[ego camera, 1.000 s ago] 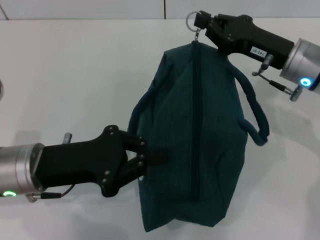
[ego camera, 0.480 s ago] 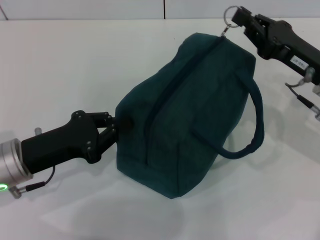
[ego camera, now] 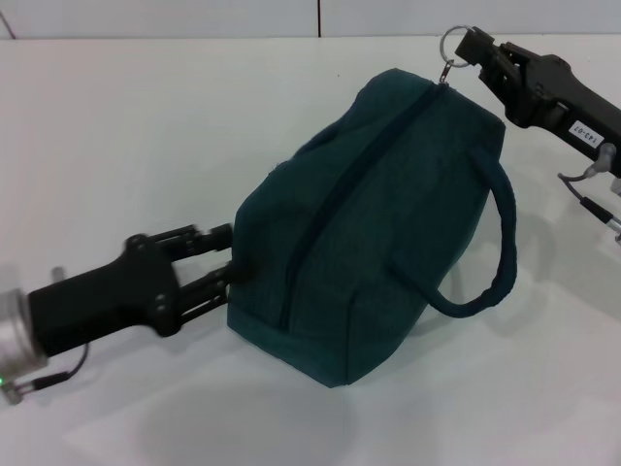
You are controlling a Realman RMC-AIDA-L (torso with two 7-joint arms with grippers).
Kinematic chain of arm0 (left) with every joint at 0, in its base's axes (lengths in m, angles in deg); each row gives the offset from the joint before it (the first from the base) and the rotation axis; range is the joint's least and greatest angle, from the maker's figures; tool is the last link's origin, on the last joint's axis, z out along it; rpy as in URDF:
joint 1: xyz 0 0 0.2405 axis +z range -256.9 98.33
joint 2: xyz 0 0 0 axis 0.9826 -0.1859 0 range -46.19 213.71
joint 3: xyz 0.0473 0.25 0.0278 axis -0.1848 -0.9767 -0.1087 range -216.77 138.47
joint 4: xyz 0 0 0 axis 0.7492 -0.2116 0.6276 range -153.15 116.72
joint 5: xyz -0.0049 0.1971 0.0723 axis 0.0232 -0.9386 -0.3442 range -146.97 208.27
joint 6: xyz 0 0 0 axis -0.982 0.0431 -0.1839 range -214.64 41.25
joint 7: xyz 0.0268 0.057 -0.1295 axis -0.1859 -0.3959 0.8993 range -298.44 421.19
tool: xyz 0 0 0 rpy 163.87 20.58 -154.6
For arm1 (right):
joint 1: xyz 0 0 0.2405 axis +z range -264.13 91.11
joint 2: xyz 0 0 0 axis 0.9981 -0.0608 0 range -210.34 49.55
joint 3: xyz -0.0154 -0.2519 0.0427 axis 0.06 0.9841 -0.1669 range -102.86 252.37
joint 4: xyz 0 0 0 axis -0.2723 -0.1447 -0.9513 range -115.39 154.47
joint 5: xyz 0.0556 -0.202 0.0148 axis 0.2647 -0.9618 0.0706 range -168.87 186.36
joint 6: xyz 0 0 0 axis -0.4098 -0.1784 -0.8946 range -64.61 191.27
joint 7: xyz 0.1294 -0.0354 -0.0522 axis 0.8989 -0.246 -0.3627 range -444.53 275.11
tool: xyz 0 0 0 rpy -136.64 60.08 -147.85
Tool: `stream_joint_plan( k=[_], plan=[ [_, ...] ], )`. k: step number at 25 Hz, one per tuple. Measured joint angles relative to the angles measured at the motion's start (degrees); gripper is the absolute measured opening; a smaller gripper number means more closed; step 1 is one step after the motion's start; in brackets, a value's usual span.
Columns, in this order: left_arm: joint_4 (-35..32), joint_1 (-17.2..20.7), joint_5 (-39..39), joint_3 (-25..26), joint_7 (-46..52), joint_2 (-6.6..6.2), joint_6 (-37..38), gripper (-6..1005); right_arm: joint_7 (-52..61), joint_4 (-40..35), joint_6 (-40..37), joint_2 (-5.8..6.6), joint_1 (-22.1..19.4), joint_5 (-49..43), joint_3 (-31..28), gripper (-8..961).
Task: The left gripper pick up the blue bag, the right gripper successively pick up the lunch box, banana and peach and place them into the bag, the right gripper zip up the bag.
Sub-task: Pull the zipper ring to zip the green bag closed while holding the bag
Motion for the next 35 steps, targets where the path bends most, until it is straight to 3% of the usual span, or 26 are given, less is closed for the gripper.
stream_joint_plan(
  k=[4,9,12,15,18,20,23,26,30,35],
  plan=[
    [-5.8,4.0,0.8,0.4,3.4,-0.26,1.1,301,0.2,0.1,0.0,0.0,-0.3,-0.1,0.0,13],
    [-16.7,7.8,5.6,0.6,10.2,-0.51,2.8,600,0.2,0.1,0.1,0.0,-0.8,-0.2,0.0,13],
    [-23.2,7.3,6.2,0.4,19.3,-1.04,3.8,745,0.2,0.1,0.4,0.0,-0.8,-0.3,0.0,13],
    [-30.1,4.2,3.9,-1.5,29.9,-1.09,3.9,820,0.2,0.1,0.8,0.0,-0.5,-0.2,0.0,13],
    [-38.7,0.3,0.4,-4.4,41.0,-0.29,3.9,895,0.2,0.1,1.0,0.0,-0.4,-0.2,0.0,13],
    [-45.4,-3.2,-2.7,-6.3,49.9,0.41,3.6,889,0.2,0.1,1.2,0.0,-0.4,-0.2,0.0,13],
    [-52.6,-7.4,-5.4,-9.5,60.5,0.44,3.4,881,0.2,0.0,1.8,0.0,-0.3,-0.2,0.0,13],
    [-60.2,-13.0,-9.7,-15.1,73.8,0.21,3.2,873,0.2,0.0,2.1,0.0,-0.3,-0.1,0.0,13],
    [-66.7,-16.7,-16.0,-23.6,82.7,0.64,1.5,862,0.2,-0.2,2.5,0.0,-0.3,-0.1,0.0,13],
    [-69.1,-20.6,-25.0,-36.6,91.3,0.75,-2.9,848,0.2,-0.4,2.8,0.0,-0.2,0.0,0.0,13]
  ],
)
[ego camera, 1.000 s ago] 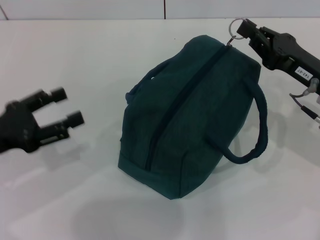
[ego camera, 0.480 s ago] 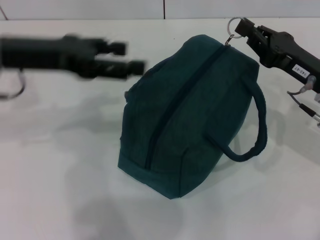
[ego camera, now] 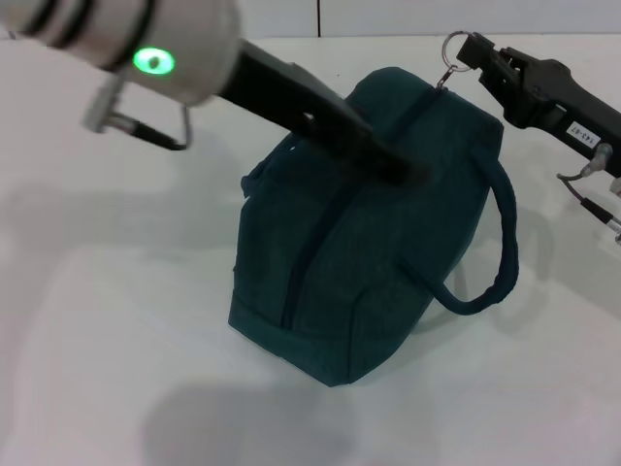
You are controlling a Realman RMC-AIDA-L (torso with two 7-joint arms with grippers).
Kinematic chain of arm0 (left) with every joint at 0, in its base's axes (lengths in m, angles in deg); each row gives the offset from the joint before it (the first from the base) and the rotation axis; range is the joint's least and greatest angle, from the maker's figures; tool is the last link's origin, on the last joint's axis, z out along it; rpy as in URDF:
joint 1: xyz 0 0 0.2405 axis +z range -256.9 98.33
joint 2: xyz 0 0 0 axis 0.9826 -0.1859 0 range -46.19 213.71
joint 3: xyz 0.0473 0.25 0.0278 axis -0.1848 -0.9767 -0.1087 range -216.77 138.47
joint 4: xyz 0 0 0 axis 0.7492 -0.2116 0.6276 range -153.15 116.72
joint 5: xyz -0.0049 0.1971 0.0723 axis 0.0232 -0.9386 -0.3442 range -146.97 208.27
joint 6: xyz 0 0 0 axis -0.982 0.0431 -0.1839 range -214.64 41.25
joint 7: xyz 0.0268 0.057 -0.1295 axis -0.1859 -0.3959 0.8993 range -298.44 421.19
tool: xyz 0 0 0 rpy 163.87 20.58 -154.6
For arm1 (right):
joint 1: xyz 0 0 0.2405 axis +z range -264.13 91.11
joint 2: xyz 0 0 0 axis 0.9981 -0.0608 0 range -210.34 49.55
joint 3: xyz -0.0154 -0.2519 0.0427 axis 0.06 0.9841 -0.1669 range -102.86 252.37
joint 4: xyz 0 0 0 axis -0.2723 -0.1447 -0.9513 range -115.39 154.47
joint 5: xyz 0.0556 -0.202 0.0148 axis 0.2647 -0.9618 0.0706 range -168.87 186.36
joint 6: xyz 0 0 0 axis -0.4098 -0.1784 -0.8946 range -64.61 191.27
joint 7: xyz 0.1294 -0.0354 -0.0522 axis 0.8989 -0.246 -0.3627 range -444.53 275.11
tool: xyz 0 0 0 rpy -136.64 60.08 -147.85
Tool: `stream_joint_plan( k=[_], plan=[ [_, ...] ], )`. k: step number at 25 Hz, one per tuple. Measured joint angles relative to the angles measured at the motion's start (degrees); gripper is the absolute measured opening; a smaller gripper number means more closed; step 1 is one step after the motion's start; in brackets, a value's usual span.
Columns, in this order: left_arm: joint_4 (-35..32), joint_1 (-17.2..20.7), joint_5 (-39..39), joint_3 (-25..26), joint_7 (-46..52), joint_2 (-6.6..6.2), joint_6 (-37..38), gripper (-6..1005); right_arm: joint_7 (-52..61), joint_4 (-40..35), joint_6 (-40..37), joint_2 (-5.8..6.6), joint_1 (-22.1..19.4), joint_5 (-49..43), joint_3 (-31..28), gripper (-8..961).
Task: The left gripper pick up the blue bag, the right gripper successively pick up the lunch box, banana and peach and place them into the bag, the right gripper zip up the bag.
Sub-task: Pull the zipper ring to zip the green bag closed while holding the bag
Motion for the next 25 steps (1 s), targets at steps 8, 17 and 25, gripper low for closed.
stream_joint_plan(
  k=[8,17,25],
  plan=[
    [-0.4,-1.2,-5.9,-6.1,3.4,0.09,-3.4,826,0.0,0.0,0.0,0.0,0.0,-0.1,0.0,13],
    [-0.6,0.5,-7.1,-9.1,0.7,0.11,-5.6,801,0.0,0.2,0.0,0.0,0.0,0.0,0.0,13],
    [-0.9,0.7,-8.8,-10.2,0.7,0.11,-6.4,532,0.2,0.3,0.0,0.0,0.1,0.1,0.0,13]
  ],
)
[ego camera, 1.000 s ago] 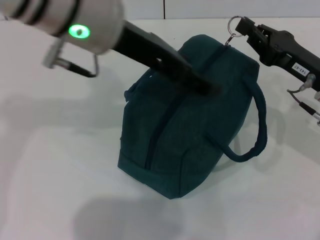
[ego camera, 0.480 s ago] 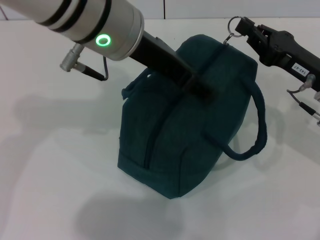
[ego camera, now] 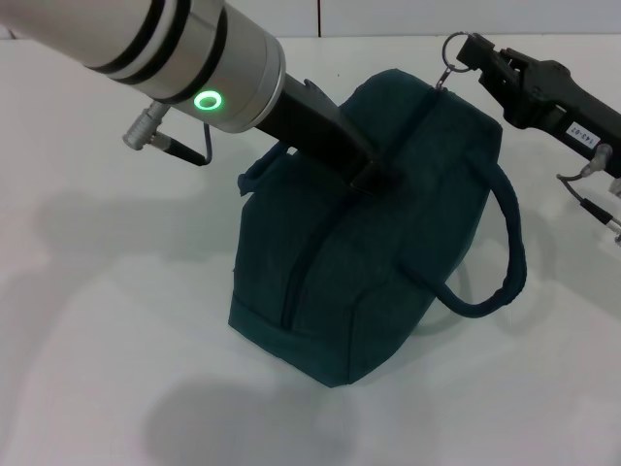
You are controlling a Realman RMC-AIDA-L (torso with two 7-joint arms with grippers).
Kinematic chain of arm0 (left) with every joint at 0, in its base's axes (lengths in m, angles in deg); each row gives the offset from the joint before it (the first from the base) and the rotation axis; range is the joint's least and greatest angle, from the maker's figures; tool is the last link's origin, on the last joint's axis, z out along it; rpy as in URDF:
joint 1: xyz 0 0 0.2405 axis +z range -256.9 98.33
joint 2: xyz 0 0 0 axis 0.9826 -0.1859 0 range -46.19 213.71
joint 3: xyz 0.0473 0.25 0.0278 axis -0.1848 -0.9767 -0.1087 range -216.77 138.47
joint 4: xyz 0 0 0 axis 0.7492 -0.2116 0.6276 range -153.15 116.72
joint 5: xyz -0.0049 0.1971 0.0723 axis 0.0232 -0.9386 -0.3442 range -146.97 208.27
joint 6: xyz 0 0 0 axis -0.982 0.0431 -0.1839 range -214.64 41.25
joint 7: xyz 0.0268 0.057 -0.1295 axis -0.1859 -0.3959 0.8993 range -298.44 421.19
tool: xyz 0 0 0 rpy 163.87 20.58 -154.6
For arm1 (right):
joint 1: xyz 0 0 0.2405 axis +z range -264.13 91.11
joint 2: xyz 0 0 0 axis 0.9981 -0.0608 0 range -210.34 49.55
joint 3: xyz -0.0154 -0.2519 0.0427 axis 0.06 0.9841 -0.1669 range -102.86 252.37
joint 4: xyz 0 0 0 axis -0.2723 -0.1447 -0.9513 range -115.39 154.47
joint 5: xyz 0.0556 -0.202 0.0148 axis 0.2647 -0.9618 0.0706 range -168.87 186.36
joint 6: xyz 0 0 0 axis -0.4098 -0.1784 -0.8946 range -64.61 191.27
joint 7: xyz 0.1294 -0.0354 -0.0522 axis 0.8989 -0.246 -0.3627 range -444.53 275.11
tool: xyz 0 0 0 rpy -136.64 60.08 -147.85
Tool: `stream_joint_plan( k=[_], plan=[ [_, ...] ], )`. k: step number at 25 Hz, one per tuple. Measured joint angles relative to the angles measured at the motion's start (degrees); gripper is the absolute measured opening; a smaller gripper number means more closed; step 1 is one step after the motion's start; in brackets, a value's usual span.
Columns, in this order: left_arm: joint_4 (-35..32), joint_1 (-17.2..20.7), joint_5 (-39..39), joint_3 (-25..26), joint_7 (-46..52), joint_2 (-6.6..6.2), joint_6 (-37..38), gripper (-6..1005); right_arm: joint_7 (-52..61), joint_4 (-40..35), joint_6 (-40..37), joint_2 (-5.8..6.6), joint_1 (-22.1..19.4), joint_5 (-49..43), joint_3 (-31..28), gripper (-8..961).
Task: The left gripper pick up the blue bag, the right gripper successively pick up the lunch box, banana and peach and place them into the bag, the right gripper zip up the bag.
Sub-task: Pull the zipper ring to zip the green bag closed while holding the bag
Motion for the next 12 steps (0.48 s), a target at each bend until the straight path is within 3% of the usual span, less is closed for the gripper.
stream_joint_plan(
  k=[9,12],
  plan=[
    [0.0,-0.2,-0.1,-0.1,-0.3,-0.01,0.0,338,0.4,0.0,0.0,0.0,0.0,0.0,0.0,13],
    [0.0,-0.2,-0.1,-0.1,-0.5,-0.07,0.0,154,0.5,0.0,0.0,0.0,0.0,0.0,0.0,13]
  ],
)
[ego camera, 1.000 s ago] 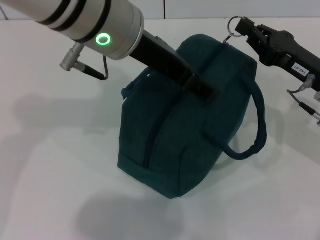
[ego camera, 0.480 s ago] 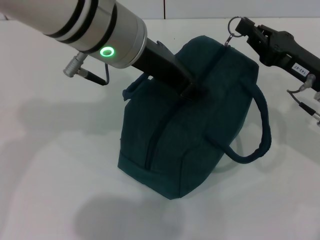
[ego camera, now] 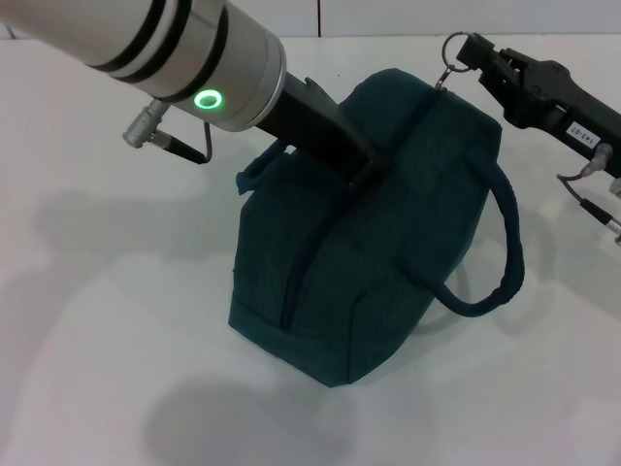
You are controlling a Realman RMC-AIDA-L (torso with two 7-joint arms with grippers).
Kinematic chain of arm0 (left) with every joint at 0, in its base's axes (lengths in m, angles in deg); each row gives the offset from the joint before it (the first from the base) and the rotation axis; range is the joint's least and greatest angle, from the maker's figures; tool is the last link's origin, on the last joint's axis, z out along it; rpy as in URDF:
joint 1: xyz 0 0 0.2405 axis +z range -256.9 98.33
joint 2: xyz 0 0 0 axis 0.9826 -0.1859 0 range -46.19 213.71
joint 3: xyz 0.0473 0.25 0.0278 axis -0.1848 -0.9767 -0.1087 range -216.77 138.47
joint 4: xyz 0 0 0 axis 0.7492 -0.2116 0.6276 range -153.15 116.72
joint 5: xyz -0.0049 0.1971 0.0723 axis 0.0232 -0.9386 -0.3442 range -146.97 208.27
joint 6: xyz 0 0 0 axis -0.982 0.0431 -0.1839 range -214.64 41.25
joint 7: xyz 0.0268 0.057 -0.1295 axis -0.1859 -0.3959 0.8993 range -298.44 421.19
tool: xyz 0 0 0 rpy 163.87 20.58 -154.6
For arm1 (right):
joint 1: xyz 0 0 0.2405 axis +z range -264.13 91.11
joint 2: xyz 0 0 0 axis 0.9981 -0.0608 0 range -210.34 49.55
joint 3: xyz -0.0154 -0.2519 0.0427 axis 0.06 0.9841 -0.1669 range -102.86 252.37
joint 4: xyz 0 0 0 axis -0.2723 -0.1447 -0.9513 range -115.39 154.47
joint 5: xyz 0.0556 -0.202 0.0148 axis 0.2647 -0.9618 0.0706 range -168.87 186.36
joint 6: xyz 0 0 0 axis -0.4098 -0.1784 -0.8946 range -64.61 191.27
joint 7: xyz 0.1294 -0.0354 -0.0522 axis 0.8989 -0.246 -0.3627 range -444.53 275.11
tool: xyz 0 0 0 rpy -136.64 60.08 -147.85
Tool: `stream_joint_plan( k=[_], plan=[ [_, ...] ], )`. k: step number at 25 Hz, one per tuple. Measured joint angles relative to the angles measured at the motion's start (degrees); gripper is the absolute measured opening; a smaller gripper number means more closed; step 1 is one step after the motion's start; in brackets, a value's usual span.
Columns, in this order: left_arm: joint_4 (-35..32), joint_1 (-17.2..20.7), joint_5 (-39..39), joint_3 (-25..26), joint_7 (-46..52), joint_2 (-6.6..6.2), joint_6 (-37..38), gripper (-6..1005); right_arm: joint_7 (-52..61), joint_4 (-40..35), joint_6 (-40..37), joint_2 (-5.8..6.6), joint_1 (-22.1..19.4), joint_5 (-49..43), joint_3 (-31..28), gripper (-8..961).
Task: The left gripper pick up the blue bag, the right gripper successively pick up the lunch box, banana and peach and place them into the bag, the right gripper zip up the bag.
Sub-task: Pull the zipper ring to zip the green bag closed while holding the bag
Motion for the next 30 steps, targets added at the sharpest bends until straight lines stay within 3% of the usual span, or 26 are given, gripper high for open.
stream_joint_plan(
  k=[6,8,9,14,18,22,27,29,30],
  plan=[
    [-0.4,0.0,1.3,2.6,0.1,-0.01,0.3,122,0.1,0.0,0.0,0.0,-0.3,0.0,0.0,13],
    [-0.2,-0.2,4.7,6.8,0.2,-0.07,1.0,141,0.1,0.0,0.0,0.0,-0.3,0.0,0.0,13],
    [0.5,-0.4,7.9,11.4,0.1,-0.26,2.1,150,0.1,0.0,0.0,0.0,-0.3,0.0,0.0,13],
    [1.0,-1.1,9.0,18.2,-0.2,-0.8,4.0,196,0.1,0.0,-0.2,0.0,-0.4,0.0,0.0,13],
    [2.4,-1.9,7.0,19.4,0.1,-1.81,4.1,232,0.2,0.0,-0.4,0.0,-0.4,0.0,0.0,13],
    [8.2,-3.9,6.6,20.9,-0.1,-2.27,4.5,269,0.7,-0.2,-0.4,0.0,-0.6,0.0,0.0,14],
    [15.3,-6.6,6.9,23.1,-0.4,-3.17,7.0,510,0.9,-0.2,-0.5,0.0,-0.6,0.0,0.0,14],
    [17.1,-6.9,7.1,23.5,-0.4,-3.51,7.2,744,0.9,-0.2,-0.5,0.0,-0.6,0.0,0.0,14],
    [17.1,-6.9,7.1,23.5,-0.4,-3.51,7.2,770,0.9,-0.2,-0.5,0.0,-0.6,0.0,0.0,14]
  ],
)
